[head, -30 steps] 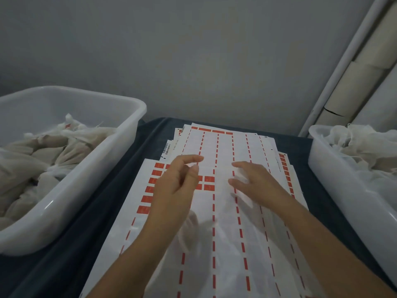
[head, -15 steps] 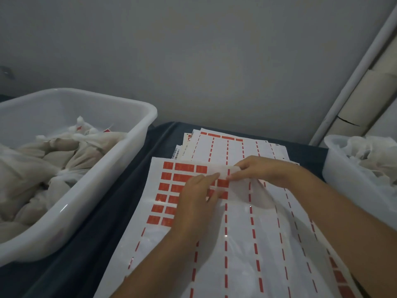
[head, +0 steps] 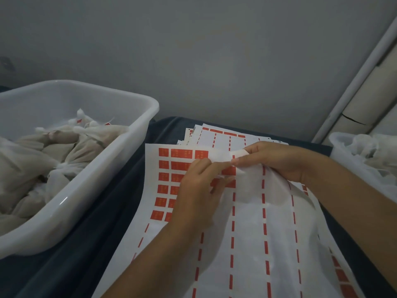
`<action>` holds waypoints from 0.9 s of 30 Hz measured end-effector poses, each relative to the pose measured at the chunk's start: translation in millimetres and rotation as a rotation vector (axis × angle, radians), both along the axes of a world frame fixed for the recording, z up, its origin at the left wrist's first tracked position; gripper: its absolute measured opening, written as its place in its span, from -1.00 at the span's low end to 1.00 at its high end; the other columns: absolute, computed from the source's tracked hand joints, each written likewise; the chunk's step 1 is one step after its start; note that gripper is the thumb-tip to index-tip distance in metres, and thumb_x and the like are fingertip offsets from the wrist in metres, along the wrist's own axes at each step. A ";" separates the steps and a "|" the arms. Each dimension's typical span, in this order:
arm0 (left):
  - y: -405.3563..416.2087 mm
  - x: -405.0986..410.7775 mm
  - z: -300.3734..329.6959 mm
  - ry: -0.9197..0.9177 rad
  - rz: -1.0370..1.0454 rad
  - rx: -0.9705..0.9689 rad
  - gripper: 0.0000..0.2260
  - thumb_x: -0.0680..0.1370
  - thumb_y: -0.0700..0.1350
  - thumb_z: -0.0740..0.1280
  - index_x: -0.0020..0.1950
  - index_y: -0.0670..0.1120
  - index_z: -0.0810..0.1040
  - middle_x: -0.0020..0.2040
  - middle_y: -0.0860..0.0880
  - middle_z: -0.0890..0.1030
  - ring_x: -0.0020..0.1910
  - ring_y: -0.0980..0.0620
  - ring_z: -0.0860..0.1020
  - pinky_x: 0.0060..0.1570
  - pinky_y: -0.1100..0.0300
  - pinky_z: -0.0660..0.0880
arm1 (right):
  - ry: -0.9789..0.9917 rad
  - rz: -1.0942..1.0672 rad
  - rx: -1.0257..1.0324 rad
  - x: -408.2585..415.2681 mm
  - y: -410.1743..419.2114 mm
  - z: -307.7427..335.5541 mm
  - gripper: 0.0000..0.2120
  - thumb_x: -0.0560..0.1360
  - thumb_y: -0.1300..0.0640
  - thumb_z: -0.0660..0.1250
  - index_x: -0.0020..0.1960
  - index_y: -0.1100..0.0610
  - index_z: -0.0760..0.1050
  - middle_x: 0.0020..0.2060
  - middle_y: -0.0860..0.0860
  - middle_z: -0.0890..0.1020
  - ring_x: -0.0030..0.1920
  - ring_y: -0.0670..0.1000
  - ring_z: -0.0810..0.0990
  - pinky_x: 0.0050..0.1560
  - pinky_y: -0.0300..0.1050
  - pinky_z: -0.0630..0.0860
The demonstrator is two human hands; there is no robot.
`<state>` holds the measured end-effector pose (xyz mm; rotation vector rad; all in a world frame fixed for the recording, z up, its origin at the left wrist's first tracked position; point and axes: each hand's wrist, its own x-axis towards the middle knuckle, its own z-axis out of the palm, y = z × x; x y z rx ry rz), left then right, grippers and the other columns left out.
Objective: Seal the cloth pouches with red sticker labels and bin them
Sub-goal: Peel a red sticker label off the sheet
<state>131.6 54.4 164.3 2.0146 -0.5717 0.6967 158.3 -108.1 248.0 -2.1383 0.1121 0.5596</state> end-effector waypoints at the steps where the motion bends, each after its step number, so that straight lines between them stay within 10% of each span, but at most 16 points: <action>1: 1.4 -0.7 3.0 0.021 -0.019 -0.010 -0.80 0.38 -0.14 0.41 -0.04 -0.18 0.63 -0.13 -0.06 0.63 -0.17 0.18 0.44 -0.08 0.49 0.32 | -0.007 0.003 -0.020 -1.1 1.8 3.2 -0.83 0.46 0.03 0.35 0.01 0.05 0.56 -0.11 0.00 0.68 -0.21 0.08 0.69 -0.28 -0.14 0.61; 9: 6.7 -1.0 15.7 0.045 -0.030 -0.016 -0.86 0.40 -0.18 0.36 -0.10 -0.21 0.61 -0.12 -0.12 0.63 -0.19 0.18 0.43 -0.14 0.69 0.32 | 0.018 0.017 0.016 -11.1 8.9 18.0 -0.87 0.50 0.03 0.29 -0.05 0.04 0.57 -0.19 -0.02 0.69 -0.30 0.01 0.68 -0.30 -0.14 0.62; 17: 12.7 2.9 22.2 0.101 -0.109 0.013 -0.93 0.45 -0.26 0.38 -0.09 -0.19 0.60 -0.14 0.08 0.49 -0.24 0.26 0.42 -0.05 0.66 0.29 | -0.117 0.048 -0.129 -14.7 24.3 25.3 -0.75 0.50 0.08 0.31 0.13 -0.15 0.44 0.30 -0.02 0.43 -0.02 0.12 0.63 -0.09 -0.09 0.60; 27: 15.1 6.1 29.4 0.287 -0.116 0.056 -0.86 0.47 -0.12 0.36 -0.14 0.10 0.44 -0.16 0.22 0.42 -0.26 0.23 0.46 -0.13 0.68 0.31 | -0.162 0.084 -0.193 -15.3 28.2 24.6 -0.61 0.51 0.03 0.30 0.24 -0.28 0.28 0.16 0.03 0.49 -0.14 0.05 0.63 -0.24 -0.18 0.62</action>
